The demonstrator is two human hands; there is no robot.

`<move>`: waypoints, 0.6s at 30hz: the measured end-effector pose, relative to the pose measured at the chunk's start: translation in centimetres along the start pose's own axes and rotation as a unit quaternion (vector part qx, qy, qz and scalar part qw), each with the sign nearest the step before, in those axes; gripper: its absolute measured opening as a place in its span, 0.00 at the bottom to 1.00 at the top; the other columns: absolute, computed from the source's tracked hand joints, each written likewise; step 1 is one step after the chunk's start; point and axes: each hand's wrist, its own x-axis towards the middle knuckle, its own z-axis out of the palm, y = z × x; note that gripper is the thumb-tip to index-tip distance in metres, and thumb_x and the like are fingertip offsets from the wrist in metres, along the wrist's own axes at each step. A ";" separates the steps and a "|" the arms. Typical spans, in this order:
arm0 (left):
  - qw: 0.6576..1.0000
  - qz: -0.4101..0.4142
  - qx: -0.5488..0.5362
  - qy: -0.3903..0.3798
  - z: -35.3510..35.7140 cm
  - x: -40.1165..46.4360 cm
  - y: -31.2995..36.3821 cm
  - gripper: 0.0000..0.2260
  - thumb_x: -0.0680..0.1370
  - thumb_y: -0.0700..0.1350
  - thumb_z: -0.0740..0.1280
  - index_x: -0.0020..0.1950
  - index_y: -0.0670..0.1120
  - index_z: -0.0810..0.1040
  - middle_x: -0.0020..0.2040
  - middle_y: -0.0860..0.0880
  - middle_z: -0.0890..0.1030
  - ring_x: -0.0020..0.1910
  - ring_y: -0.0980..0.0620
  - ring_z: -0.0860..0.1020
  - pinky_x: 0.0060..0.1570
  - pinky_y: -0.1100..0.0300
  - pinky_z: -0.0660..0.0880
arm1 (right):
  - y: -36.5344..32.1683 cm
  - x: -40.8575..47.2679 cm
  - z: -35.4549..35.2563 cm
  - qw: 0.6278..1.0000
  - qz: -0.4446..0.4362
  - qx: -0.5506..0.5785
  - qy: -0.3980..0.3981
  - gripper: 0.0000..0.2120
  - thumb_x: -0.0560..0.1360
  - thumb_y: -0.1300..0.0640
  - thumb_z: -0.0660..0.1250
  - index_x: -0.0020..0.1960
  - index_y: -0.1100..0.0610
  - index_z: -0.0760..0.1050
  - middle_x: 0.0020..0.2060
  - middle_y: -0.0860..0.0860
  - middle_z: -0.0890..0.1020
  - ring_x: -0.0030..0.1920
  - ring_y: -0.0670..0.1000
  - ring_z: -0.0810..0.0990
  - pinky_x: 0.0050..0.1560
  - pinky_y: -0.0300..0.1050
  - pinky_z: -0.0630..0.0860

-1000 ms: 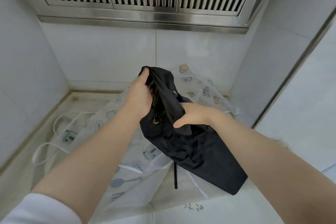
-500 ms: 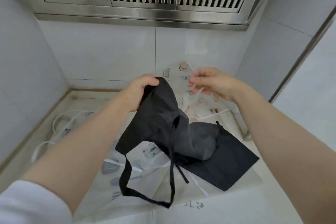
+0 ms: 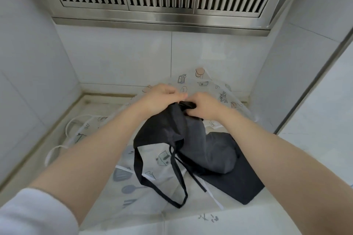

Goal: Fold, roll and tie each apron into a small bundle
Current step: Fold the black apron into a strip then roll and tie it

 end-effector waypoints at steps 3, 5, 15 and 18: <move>0.998 0.003 0.036 0.054 0.2 -0.1 -0.4 0.05 0.73 0.45 0.71 0.45 0.48 0.76 0.35 0.53 0.72 0.34 0.57 0.69 0.36 0.63 0.64 | 1.2 -0.7 -0.5 0.988 0.024 -0.131 0.080 0.05 0.72 0.56 0.64 0.46 0.57 0.75 0.38 0.51 0.78 0.45 0.56 0.77 0.39 0.45 0.70; 0.993 -0.005 0.081 0.083 -0.2 -0.3 -0.8 0.09 0.72 0.43 0.71 0.50 0.47 0.76 0.37 0.54 0.74 0.36 0.56 0.71 0.35 0.64 0.64 | 2.7 -1.5 -1.0 0.972 0.057 -0.213 0.079 0.07 0.72 0.56 0.63 0.50 0.54 0.76 0.44 0.52 0.81 0.50 0.56 0.78 0.49 0.45 0.69; 0.874 -0.012 0.452 0.179 -2.7 -2.2 -6.5 0.22 0.73 0.65 0.61 0.37 0.46 0.71 0.36 0.47 0.78 0.40 0.45 0.78 0.36 0.57 0.73 | 4.1 -3.4 -1.3 0.930 0.178 -0.271 0.171 0.08 0.75 0.60 0.60 0.52 0.58 0.74 0.48 0.57 0.80 0.50 0.59 0.77 0.42 0.46 0.67; 0.819 -0.036 0.540 0.190 -4.3 -3.4 -7.1 0.20 0.78 0.59 0.57 0.41 0.44 0.75 0.40 0.44 0.79 0.43 0.42 0.79 0.35 0.58 0.70 | 4.9 -4.0 -2.2 0.917 0.225 -0.266 0.193 0.09 0.75 0.60 0.59 0.54 0.58 0.74 0.49 0.58 0.80 0.53 0.58 0.76 0.50 0.47 0.64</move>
